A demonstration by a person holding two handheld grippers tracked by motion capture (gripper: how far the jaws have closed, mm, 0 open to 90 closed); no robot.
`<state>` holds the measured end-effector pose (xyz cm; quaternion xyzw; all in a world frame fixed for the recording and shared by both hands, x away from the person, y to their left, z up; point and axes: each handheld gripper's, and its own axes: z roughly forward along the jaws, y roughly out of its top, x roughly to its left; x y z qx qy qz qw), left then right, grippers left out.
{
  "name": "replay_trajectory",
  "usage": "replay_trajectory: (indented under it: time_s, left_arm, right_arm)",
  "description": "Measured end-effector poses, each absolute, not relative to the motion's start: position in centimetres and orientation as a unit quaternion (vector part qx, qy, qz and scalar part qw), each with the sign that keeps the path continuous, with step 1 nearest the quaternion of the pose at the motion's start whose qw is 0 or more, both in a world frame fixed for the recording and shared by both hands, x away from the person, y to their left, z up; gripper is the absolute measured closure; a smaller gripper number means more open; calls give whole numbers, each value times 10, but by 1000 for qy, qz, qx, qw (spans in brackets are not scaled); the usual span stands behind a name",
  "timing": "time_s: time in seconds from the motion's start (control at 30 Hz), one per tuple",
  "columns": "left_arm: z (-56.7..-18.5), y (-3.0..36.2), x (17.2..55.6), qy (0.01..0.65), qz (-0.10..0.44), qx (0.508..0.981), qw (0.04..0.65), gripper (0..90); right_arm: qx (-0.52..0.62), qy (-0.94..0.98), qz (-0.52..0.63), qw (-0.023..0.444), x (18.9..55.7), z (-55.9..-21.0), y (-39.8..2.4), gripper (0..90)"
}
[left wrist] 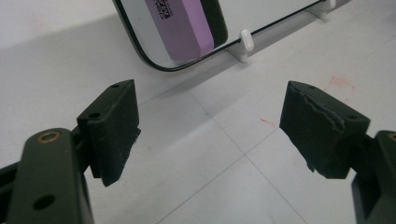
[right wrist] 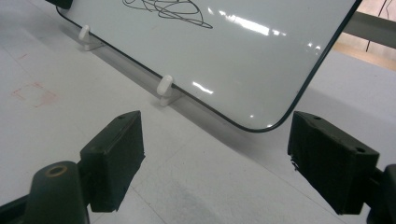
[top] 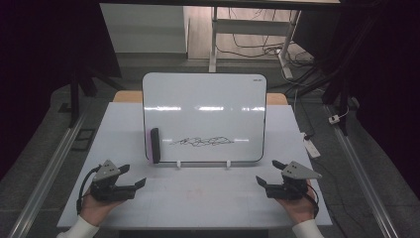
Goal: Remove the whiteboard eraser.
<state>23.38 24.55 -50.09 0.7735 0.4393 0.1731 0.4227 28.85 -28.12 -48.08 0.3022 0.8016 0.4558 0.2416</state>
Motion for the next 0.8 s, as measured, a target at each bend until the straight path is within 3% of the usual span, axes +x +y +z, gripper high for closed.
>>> replay_trajectory:
  time_s: [0.8]
  left_arm:
    - [-465, 238, 235, 455, 192, 744, 450, 237]
  right_arm:
    - [304, 803, 453, 241, 288, -484, -278, 192]
